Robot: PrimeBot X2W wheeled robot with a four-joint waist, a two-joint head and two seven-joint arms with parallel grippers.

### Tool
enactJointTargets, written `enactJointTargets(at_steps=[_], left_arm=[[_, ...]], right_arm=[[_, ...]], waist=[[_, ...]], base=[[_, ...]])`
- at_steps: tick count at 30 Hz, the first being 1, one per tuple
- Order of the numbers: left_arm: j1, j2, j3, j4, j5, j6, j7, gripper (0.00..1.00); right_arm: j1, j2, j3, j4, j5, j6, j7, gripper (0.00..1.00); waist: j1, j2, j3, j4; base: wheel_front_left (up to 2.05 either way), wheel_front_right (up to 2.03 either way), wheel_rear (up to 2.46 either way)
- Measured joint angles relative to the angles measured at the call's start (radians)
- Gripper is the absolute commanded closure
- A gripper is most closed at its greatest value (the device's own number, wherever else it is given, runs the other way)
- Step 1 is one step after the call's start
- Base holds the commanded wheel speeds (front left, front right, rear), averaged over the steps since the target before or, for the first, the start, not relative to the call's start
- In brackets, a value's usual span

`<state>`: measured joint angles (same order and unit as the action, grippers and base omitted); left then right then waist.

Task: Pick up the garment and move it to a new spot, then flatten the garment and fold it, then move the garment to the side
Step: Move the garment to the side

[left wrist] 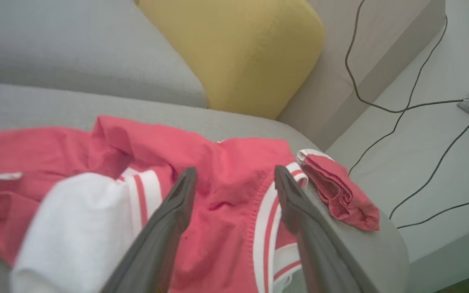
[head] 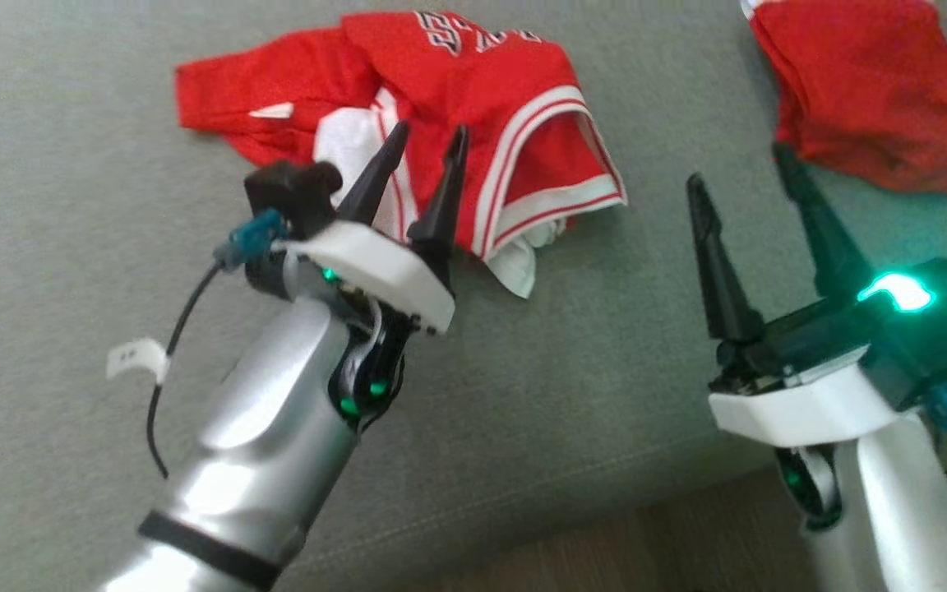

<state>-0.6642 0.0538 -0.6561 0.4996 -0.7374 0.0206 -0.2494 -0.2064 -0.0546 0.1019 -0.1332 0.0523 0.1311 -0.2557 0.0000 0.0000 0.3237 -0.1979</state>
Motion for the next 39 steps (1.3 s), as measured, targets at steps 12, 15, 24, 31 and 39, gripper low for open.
enactJointTargets(at_steps=[12,15,24,31,39], left_arm=[[0.401,0.072,0.207,-0.415,0.381,0.084,-0.005,0.0],[0.504,0.07,0.253,-0.508,0.481,0.099,-0.007,0.0],[0.787,0.033,0.407,-0.588,0.57,0.13,-0.007,0.0],[0.877,0.015,0.49,-0.597,0.603,0.101,-0.007,0.0],[0.877,0.005,0.506,-0.593,0.632,0.083,-0.007,0.0]], right_arm=[[0.09,0.0,0.008,0.103,-0.016,0.0,0.0,0.0],[0.124,0.001,-0.008,0.115,-0.016,0.0,0.0,0.0],[0.264,0.002,-0.072,0.129,0.031,0.0,0.0,0.0],[0.34,0.007,-0.086,0.138,0.046,0.0,0.0,0.0],[0.339,0.008,-0.089,0.138,0.054,0.0,0.0,0.0]], waist=[[0.0,0.0,-0.13,0.138],[0.0,0.0,-0.166,0.172],[-0.0001,0.0,-0.275,0.237],[-0.0001,0.0,-0.328,0.253],[-0.0001,0.0,-0.333,0.256]], base=[[0.0,0.0,0.0],[0.0,0.0,0.0],[0.0,0.0,0.0],[0.0,0.0,0.0],[0.0,0.0,0.0]])
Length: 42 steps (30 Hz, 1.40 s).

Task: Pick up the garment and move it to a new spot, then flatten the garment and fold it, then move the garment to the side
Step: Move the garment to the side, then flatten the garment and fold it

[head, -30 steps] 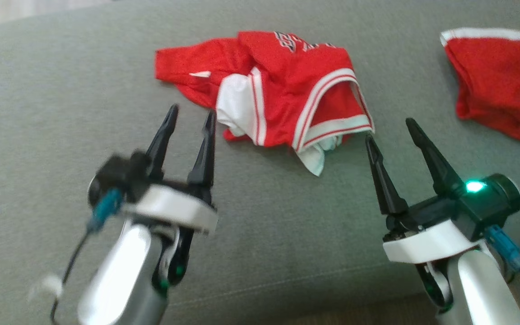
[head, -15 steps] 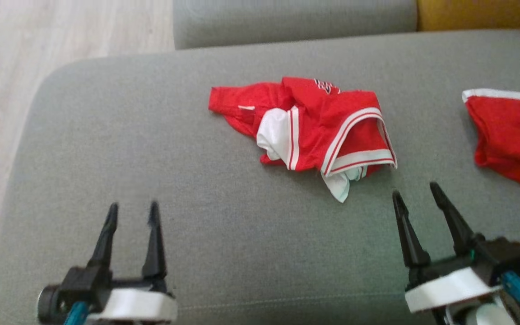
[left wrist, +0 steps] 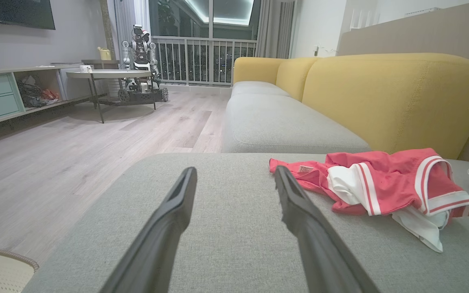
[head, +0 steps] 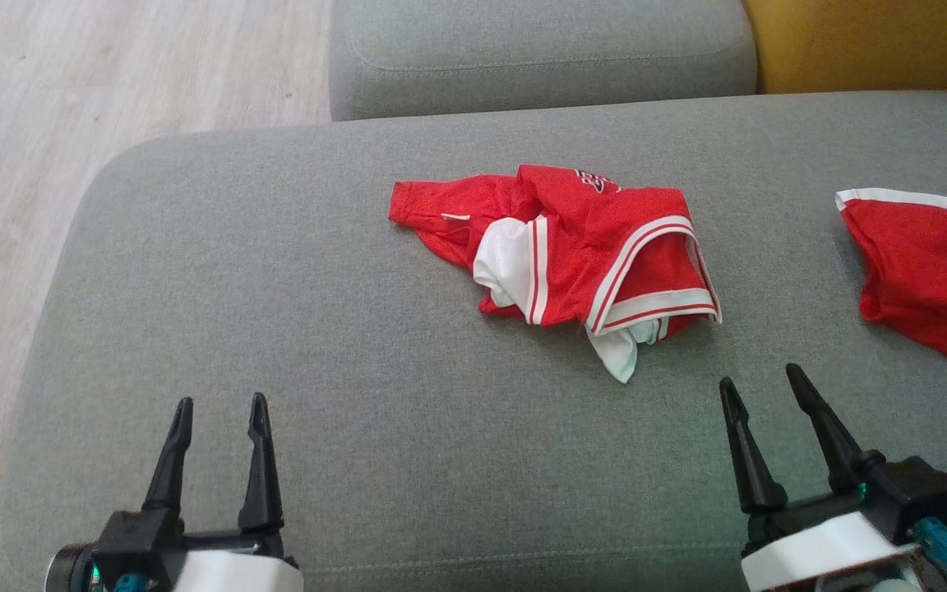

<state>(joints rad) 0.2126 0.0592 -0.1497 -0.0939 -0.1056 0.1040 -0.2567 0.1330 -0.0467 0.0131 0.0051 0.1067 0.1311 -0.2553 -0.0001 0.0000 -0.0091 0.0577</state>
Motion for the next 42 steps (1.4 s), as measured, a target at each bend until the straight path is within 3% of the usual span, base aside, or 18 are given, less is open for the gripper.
enactJointTargets(at_steps=[19,23,30,35,42], left_arm=[[0.003,-0.001,-0.012,0.021,0.008,0.0,0.0,0.0],[-0.001,-0.001,-0.041,0.082,0.036,-0.039,0.0,0.0],[-0.203,0.03,-0.214,0.249,0.162,-0.162,0.0,0.0],[-0.396,0.035,-0.346,0.403,0.248,-0.193,0.0,0.0],[-0.585,0.036,-0.461,0.619,0.352,-0.198,0.0,0.0]], right_arm=[[0.0,0.0,0.0,0.002,0.002,0.0,0.0,0.0],[-0.001,0.0,0.006,0.002,0.008,0.0,0.0,0.0],[-0.02,0.001,0.021,-0.003,-0.004,0.0,0.0,0.0],[-0.082,0.001,0.025,-0.022,-0.017,0.0,0.0,0.0],[-0.126,0.0,0.025,-0.033,-0.019,0.0,0.0,0.0]], waist=[[0.0,0.0,0.0,-0.014],[0.0,0.0,0.006,-0.021],[0.0,0.0,0.046,-0.04],[0.0,0.0,0.105,-0.069],[0.0,0.0,0.177,-0.119]], base=[[0.0,0.0,0.0],[0.0,0.0,0.0],[0.0,0.0,0.0],[0.0,0.0,0.0],[0.0,0.0,0.0]])
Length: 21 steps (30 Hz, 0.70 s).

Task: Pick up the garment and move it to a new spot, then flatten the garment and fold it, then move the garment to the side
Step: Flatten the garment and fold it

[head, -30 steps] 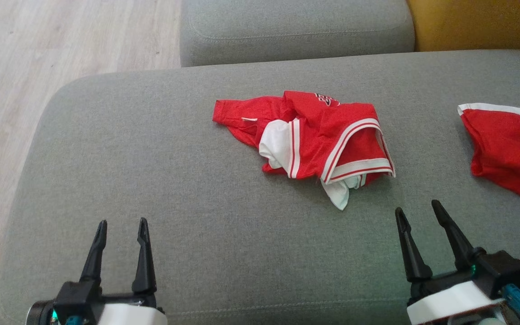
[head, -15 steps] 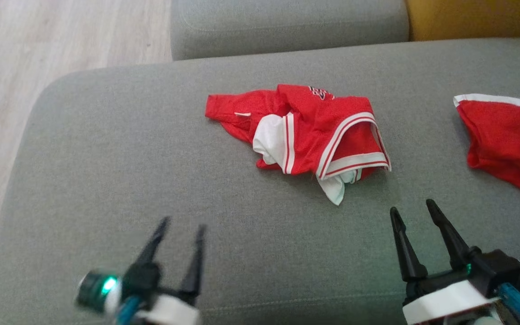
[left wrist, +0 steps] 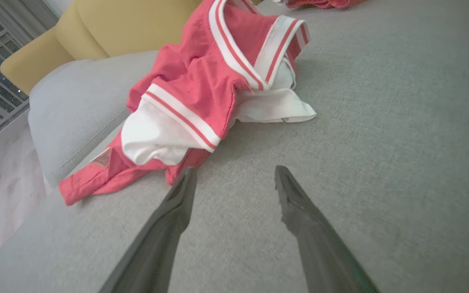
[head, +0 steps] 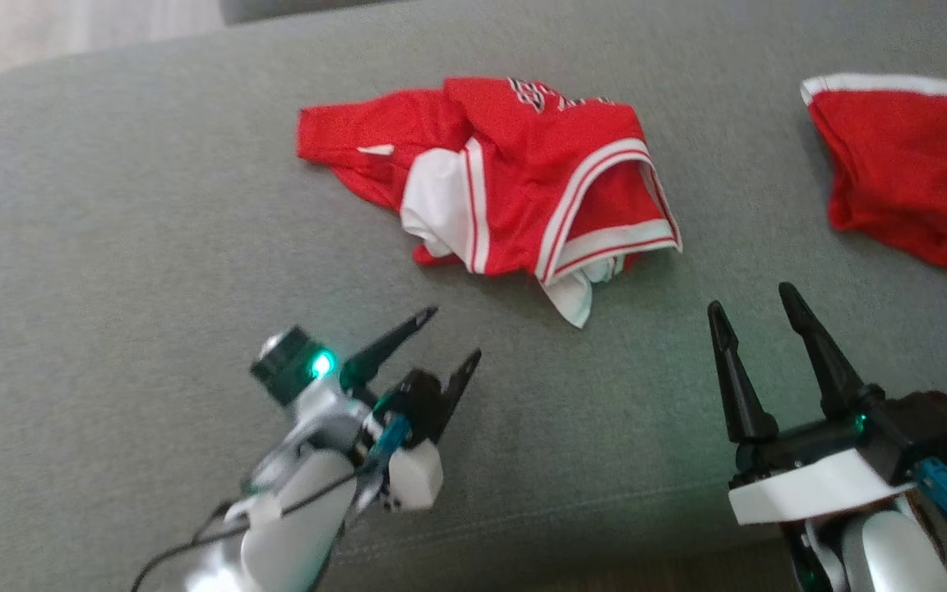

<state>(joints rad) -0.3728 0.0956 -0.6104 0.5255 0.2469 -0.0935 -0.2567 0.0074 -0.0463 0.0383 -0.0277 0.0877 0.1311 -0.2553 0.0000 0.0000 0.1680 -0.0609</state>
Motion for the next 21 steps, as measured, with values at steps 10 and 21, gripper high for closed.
enactJointTargets(at_steps=[10,21], left_arm=[[-0.195,-0.003,-0.056,0.118,0.001,0.063,0.0,0.0],[-0.303,0.001,-0.122,0.159,-0.024,0.097,0.0,0.0]], right_arm=[[-0.06,0.0,-0.004,-0.012,0.006,0.0,0.0,0.0],[-0.093,0.0,-0.01,-0.014,0.028,0.0,0.0,0.0]], waist=[[0.0,0.0,0.104,-0.072],[0.0,0.0,0.17,-0.119]], base=[[0.0,0.0,0.0],[0.0,0.0,0.0]])
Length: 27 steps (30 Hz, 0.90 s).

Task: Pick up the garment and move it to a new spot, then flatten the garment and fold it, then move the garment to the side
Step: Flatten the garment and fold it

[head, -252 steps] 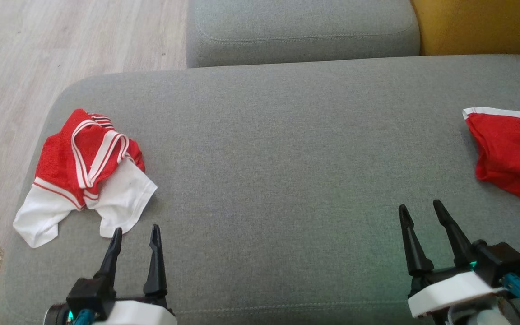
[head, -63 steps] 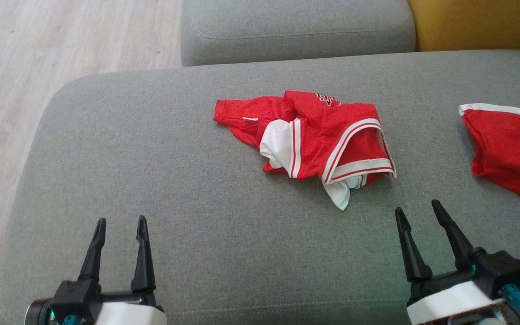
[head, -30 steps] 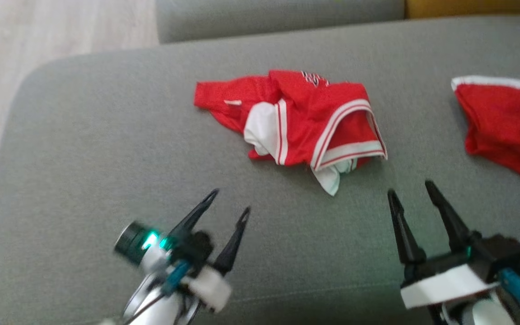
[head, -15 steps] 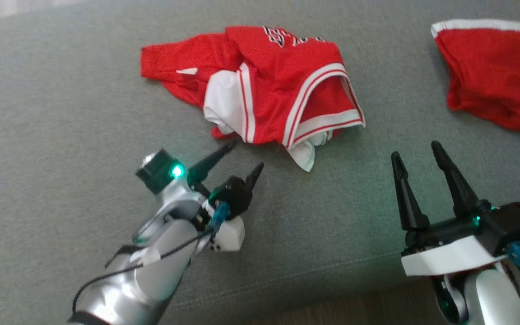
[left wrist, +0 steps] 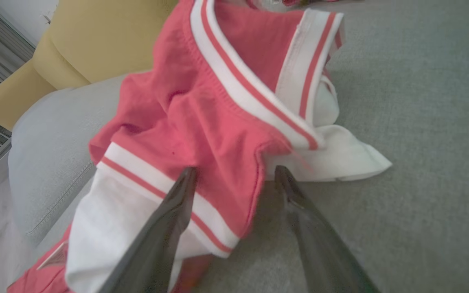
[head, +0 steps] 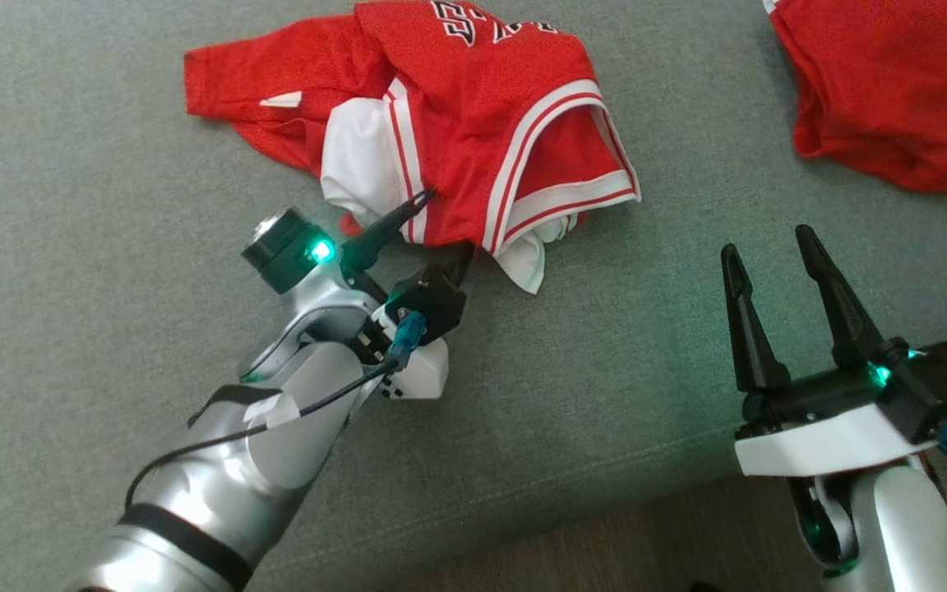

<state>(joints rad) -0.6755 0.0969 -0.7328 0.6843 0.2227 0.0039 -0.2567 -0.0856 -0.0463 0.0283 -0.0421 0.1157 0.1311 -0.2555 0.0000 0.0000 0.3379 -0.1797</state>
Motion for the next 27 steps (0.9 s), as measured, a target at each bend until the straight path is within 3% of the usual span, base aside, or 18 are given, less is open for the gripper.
enactJointTargets(at_steps=[2,3,4,5,14,16,17,20,27], left_arm=[[-0.011,0.001,-0.012,-0.003,-0.013,0.005,0.0,0.0],[-0.016,0.002,-0.018,-0.003,-0.02,0.005,0.0,0.18],[-0.019,0.003,-0.026,-0.003,-0.027,0.005,0.0,0.86],[-0.023,0.006,-0.033,-0.005,-0.033,0.005,0.0,1.0],[-0.048,0.02,-0.076,-0.074,-0.094,-0.035,0.0,1.0],[-0.057,0.018,-0.078,-0.081,-0.122,-0.063,0.0,1.0],[-0.071,0.011,-0.073,-0.08,-0.172,-0.094,0.0,1.0],[-0.113,-0.016,-0.044,-0.084,-0.292,-0.123,0.016,1.0],[-0.301,-0.043,-0.002,-0.179,-0.574,-0.129,0.17,1.0]], right_arm=[[-0.006,0.0,-0.001,0.0,0.0,0.0,0.0,0.0],[-0.008,0.0,-0.001,0.0,0.002,0.0,0.0,0.0],[-0.008,0.0,-0.001,0.001,0.009,0.0,0.0,0.0],[-0.008,0.0,0.0,0.002,0.009,0.0,0.0,0.0],[-0.009,0.0,0.005,0.015,0.032,0.0,0.0,0.0],[-0.009,0.0,0.009,0.019,0.041,0.0,0.0,0.0],[-0.009,0.0,0.012,0.021,0.049,0.0,0.0,0.0],[-0.008,0.0,0.018,0.025,0.067,0.0,0.0,0.0],[-0.006,0.0,0.029,0.031,0.104,0.0,0.0,0.0]], waist=[[0.0,0.0,0.006,-0.005],[0.0,0.0,0.009,-0.007],[0.0,0.0,0.01,-0.01],[0.0,0.0,0.012,-0.013],[0.0,0.0,-0.007,-0.047],[0.0,0.0,-0.02,-0.056],[0.0,0.0,-0.035,-0.064],[0.0,0.0,-0.061,-0.079],[0.0,0.0,-0.125,-0.122]], base=[[0.0,0.0,0.0],[0.0,0.0,0.0],[0.0,0.0,0.0],[0.0,0.0,0.0],[0.0,0.0,0.0],[0.0,0.0,0.0],[0.0,0.0,0.0],[0.0,0.0,0.0],[0.0,0.0,0.0]])
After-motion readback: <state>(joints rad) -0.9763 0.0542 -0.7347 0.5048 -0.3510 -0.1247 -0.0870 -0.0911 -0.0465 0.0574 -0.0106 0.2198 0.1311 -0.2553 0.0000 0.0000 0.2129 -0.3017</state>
